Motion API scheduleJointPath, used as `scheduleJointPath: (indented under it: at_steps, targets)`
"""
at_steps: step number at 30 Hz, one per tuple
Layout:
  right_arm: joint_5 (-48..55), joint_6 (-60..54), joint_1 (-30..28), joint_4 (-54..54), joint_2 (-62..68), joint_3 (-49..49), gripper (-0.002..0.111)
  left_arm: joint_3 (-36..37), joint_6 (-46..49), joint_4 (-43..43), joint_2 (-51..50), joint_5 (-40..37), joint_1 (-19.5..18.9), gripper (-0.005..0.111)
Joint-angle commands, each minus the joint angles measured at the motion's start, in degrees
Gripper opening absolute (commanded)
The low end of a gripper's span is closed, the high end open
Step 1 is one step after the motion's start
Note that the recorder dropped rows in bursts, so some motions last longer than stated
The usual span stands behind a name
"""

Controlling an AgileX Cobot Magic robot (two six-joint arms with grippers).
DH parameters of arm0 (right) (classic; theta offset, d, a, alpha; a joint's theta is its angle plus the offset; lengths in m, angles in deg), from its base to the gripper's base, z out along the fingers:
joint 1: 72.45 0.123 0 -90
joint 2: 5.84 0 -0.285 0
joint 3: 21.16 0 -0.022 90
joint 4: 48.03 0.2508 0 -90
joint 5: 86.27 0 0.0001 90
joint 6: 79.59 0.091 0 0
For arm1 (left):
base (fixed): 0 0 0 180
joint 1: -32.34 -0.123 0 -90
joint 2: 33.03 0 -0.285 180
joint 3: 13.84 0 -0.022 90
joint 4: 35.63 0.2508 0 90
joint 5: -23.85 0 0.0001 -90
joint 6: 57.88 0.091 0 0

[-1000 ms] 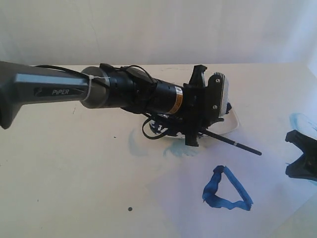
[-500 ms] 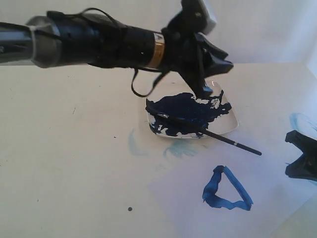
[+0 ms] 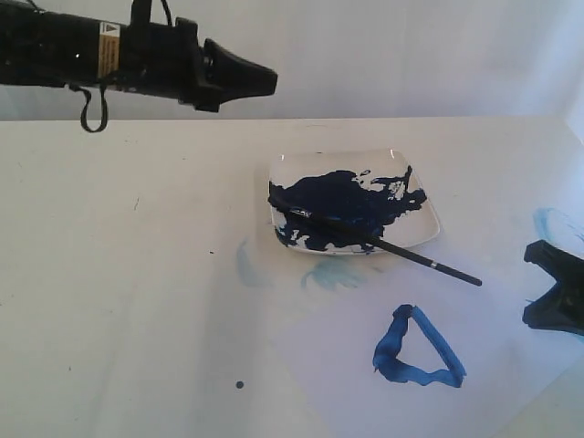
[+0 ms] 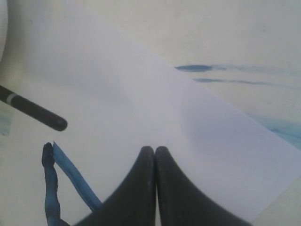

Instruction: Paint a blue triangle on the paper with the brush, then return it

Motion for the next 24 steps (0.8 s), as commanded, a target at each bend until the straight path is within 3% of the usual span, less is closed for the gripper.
scheduleJointPath:
  at_steps: [1,6,10,16,24]
  targets:
    - [0.4,-0.8,0.1,0.3,-0.3,0.1,0.0,8.5,3.4,0.0,6.4,-8.5,-0.4,0.0]
    - [-0.3,-0.8,0.1,0.6,-5.5,0.1,0.0,20.9,4.3,0.0,18.6,-29.4,-0.4,0.0]
    - [0.2,-0.8,0.1,0.6,-10.7,0.1,0.0,30.1,4.0,0.0,27.1,-39.9,-0.4,0.0]
    - [2.2,-0.7,0.1,0.8,-18.5,1.1,0.0,43.4,4.0,-7.6,41.1,-58.8,-0.4,0.0]
    - [4.1,-0.7,0.1,0.9,-28.5,4.4,0.0,53.5,3.9,-12.7,56.2,-63.4,-0.4,0.0]
